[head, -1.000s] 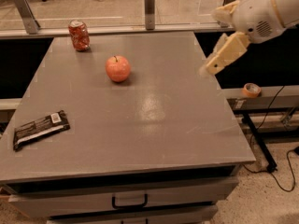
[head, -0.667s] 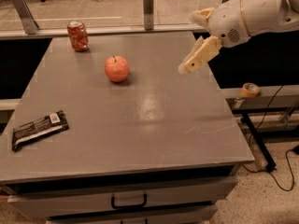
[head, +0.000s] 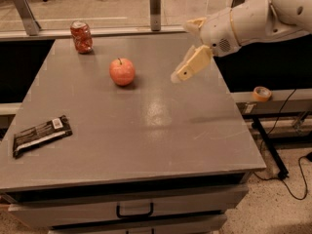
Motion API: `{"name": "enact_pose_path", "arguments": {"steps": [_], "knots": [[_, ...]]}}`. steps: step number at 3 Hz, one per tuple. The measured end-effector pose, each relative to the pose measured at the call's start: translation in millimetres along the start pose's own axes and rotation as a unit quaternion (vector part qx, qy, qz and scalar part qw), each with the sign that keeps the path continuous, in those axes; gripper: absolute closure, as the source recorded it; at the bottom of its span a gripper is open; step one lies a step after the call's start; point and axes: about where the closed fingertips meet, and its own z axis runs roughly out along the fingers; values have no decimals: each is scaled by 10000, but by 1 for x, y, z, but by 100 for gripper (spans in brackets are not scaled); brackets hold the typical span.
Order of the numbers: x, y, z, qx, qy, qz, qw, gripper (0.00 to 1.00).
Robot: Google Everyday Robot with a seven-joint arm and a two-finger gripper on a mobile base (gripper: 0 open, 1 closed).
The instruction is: Pick apple
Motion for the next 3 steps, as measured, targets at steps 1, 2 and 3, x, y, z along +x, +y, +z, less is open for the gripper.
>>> {"name": "enact_pose_path", "arguments": {"steps": [1, 2, 3], "knots": [[-2, 7, 44, -168, -138, 100, 9997, 0], [-7, 14, 82, -348, -266, 144, 9989, 0], [-12, 16, 115, -456, -376, 163, 9981, 0]]}}
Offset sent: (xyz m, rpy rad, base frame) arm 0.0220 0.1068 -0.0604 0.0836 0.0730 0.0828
